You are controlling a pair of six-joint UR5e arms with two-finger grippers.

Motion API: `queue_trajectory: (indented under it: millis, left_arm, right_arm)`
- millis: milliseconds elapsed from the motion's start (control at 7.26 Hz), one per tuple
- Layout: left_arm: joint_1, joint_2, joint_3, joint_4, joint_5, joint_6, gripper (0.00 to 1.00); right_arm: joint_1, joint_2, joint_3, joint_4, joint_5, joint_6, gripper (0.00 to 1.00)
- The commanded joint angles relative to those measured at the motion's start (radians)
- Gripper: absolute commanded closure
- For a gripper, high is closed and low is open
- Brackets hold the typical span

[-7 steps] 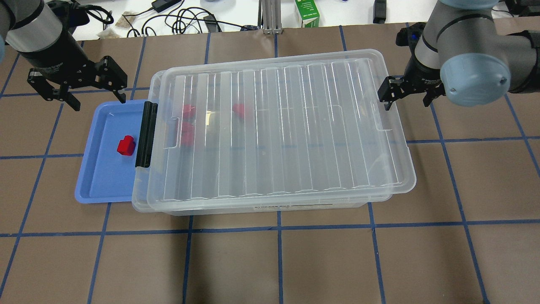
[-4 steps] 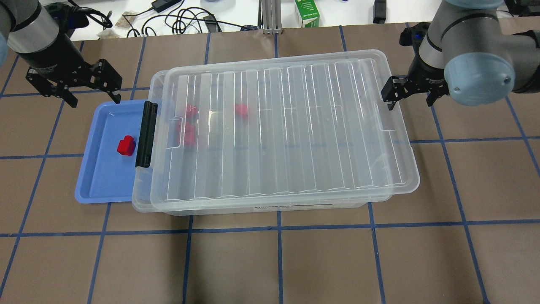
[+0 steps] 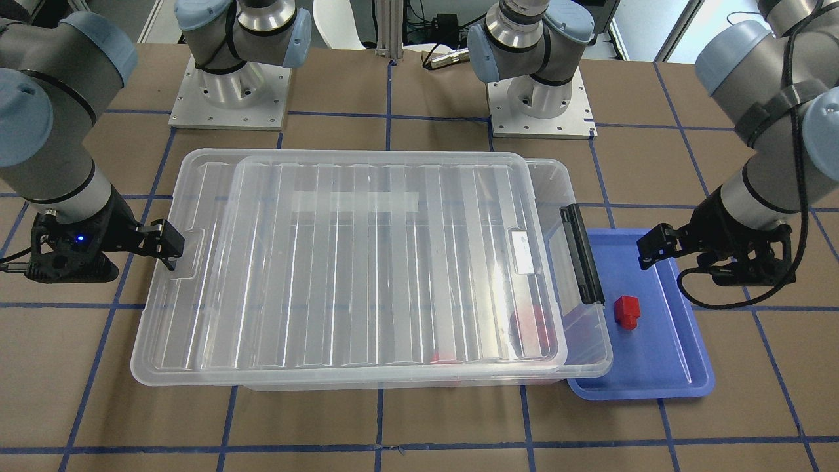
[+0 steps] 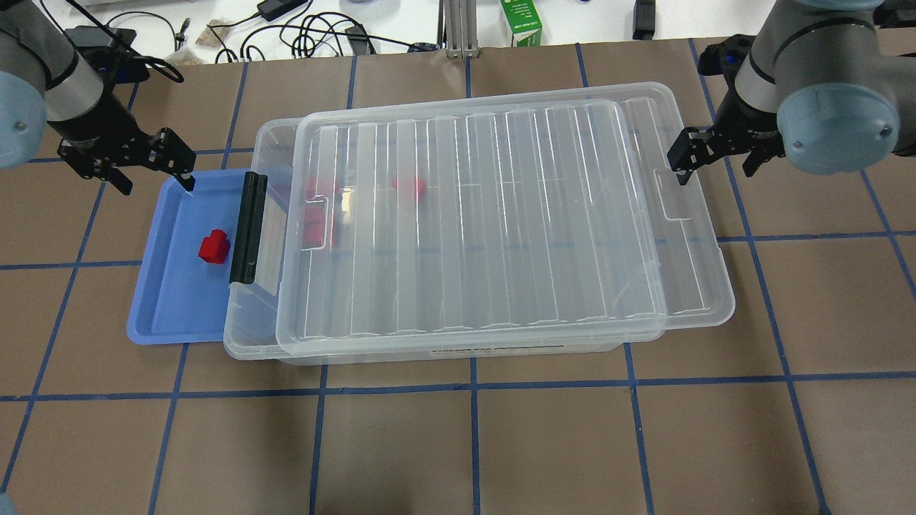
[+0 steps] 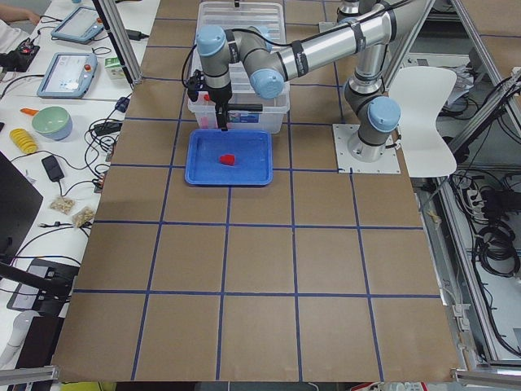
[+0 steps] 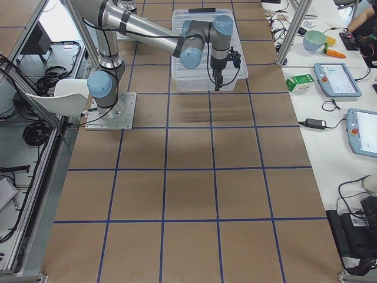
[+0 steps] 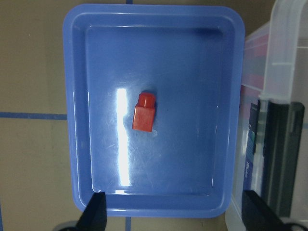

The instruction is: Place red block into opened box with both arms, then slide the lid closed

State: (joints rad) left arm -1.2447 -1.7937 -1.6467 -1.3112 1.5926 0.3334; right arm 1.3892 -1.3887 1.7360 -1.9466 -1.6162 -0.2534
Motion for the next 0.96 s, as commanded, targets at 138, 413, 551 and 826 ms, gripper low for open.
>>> queue_trajectory:
  millis: [138,413,551,826]
  left_arm:
    - [0.013,-0.107,-0.041,0.099,0.001,0.117,0.0]
    - [0.014,-0.162,-0.041,0.124,0.004,0.133,0.0]
    - [0.014,-0.183,-0.041,0.124,0.003,0.134,0.0]
    - [0.018,-0.226,-0.042,0.124,0.004,0.131,0.0]
  right_arm:
    - [-0.021,-0.001,-0.003,0.002,-0.033,-0.041,0.02]
    - [-0.05,-0.001,-0.007,0.003,-0.025,-0.044,0.02]
    - [-0.065,-0.001,-0.009,0.003,-0.024,-0.065,0.02]
    - [-0.081,-0.001,-0.01,0.003,-0.033,-0.086,0.04]
